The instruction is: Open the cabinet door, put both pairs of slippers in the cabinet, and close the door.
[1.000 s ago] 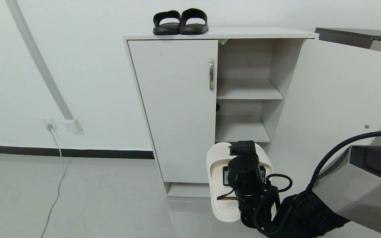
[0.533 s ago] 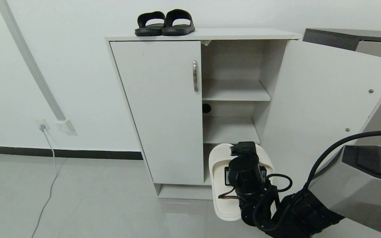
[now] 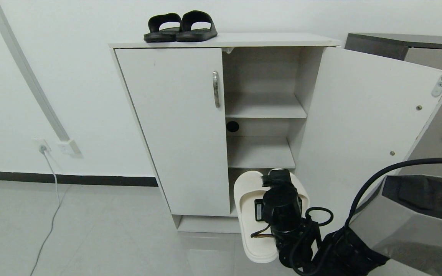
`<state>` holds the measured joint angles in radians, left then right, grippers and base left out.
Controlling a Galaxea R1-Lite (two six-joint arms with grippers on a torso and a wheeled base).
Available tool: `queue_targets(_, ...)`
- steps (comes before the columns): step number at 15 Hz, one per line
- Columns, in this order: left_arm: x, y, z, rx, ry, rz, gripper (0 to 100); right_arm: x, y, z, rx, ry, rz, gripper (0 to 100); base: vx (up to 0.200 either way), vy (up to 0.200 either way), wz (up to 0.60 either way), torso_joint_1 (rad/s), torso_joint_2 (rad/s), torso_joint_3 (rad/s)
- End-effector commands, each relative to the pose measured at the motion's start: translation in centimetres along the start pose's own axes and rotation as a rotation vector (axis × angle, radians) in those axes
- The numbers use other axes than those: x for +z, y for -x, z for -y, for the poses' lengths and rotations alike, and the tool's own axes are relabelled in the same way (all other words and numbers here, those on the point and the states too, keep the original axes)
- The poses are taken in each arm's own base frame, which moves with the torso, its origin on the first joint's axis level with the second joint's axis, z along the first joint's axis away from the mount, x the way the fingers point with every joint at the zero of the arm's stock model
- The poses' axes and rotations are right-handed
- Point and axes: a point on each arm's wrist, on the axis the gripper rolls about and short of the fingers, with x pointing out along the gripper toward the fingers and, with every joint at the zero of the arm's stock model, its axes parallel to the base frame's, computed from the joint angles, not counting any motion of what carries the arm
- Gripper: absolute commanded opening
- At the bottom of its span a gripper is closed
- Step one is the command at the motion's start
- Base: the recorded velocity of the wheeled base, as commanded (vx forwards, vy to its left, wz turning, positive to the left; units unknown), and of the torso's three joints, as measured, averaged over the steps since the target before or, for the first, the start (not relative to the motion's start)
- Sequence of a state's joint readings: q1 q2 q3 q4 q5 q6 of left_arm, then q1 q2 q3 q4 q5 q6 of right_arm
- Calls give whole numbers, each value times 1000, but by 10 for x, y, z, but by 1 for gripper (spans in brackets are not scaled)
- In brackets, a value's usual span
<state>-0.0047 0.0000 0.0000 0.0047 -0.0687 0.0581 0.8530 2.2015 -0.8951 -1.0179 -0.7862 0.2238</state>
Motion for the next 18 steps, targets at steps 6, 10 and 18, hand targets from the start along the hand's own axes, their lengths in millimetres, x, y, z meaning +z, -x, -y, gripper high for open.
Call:
queue_targets(6, 0, 0, 0, 0, 0, -1, 0, -13, -16, -10, 12, 11, -8, 0, 0, 0, 0, 0, 0, 0)
queue_targets(10, 0, 0, 0, 0, 0, -1, 0, -14, -17, -10, 10, 10, -8, 0, 0, 0, 0, 0, 0, 0)
queue_targets(18, 0, 0, 0, 0, 0, -1, 0, -17, -30, -16, 16, 31, 3, 0, 0, 0, 0, 4, 2, -131)
